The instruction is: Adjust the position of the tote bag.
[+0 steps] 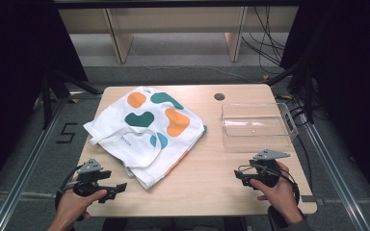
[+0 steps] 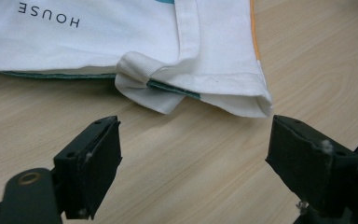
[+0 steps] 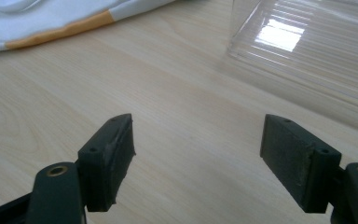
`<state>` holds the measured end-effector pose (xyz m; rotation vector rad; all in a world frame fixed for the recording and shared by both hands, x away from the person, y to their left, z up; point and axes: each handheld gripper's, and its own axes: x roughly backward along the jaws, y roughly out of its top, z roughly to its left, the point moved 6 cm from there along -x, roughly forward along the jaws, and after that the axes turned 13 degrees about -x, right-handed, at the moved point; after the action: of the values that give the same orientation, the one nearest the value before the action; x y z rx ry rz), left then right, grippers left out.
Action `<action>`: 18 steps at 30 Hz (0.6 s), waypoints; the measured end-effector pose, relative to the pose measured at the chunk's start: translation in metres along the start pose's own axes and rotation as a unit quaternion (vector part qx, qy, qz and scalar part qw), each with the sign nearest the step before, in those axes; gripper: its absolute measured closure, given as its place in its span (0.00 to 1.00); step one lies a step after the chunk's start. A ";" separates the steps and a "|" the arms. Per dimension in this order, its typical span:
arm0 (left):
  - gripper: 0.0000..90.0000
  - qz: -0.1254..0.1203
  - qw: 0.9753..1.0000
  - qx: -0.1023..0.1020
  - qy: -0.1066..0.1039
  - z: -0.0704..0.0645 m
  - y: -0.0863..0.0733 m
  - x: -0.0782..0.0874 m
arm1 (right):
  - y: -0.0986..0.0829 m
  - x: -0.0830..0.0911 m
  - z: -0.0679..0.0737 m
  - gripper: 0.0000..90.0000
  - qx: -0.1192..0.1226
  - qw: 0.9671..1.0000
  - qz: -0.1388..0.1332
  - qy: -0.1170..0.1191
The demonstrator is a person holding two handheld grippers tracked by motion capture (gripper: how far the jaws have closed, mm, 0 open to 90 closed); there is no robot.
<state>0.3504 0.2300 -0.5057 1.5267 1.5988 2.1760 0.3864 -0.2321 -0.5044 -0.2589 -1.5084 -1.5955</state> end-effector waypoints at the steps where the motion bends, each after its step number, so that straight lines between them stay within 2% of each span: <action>1: 0.19 0.010 1.000 -0.013 -0.004 0.001 -0.001 0.002 | 0.000 -0.001 0.000 0.29 0.000 1.000 -0.003 -0.001; 2: 0.19 0.008 1.000 -0.010 -0.004 0.001 -0.001 0.002 | 0.000 0.000 0.001 0.29 -0.008 1.000 0.000 -0.002; 3: 0.19 0.008 1.000 -0.011 -0.005 0.001 -0.001 0.002 | 0.000 -0.001 0.000 0.29 0.002 1.000 -0.001 -0.003; 5: 0.20 -0.001 1.000 0.001 -0.003 0.000 0.000 0.000 | -0.002 0.001 0.003 0.29 -0.019 1.000 0.015 -0.003; 7: 0.21 0.000 1.000 -0.008 -0.005 0.000 0.000 0.001 | -0.001 0.000 0.002 0.29 -0.011 1.000 0.015 0.006; 9: 0.21 -0.009 1.000 0.001 -0.004 -0.001 0.002 -0.001 | -0.001 0.000 0.002 0.29 -0.006 1.000 0.013 0.000; 11: 0.22 -0.002 1.000 -0.009 -0.011 -0.001 0.001 0.000 | -0.001 -0.001 0.001 0.28 0.001 1.000 0.011 -0.002; 12: 0.22 -0.003 1.000 -0.006 -0.012 -0.002 0.001 0.000 | -0.003 0.001 0.005 0.28 -0.025 0.999 0.023 -0.002; 13: 0.22 -0.003 1.000 0.002 -0.016 -0.003 0.001 0.000 | -0.003 0.001 0.004 0.28 -0.020 1.000 0.021 -0.002; 14: 0.23 -0.009 1.000 0.000 -0.019 -0.004 0.002 -0.001 | -0.003 0.000 0.004 0.28 -0.019 1.000 0.021 -0.002; 15: 0.25 0.000 1.000 -0.007 -0.024 -0.004 0.002 0.000 | -0.002 -0.002 0.002 0.28 -0.003 1.000 0.010 -0.003; 17: 0.25 -0.013 1.000 0.007 -0.022 -0.009 0.005 -0.003 | -0.002 -0.001 0.002 0.28 -0.007 1.000 0.018 -0.003; 18: 0.25 -0.014 1.000 0.002 -0.027 -0.010 0.005 -0.004 | -0.002 -0.002 0.001 0.28 0.003 1.000 0.013 -0.004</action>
<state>0.3477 0.2186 -0.5045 1.5412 1.6004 2.0989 0.3856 -0.2302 -0.5068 -0.2798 -1.5097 -1.5716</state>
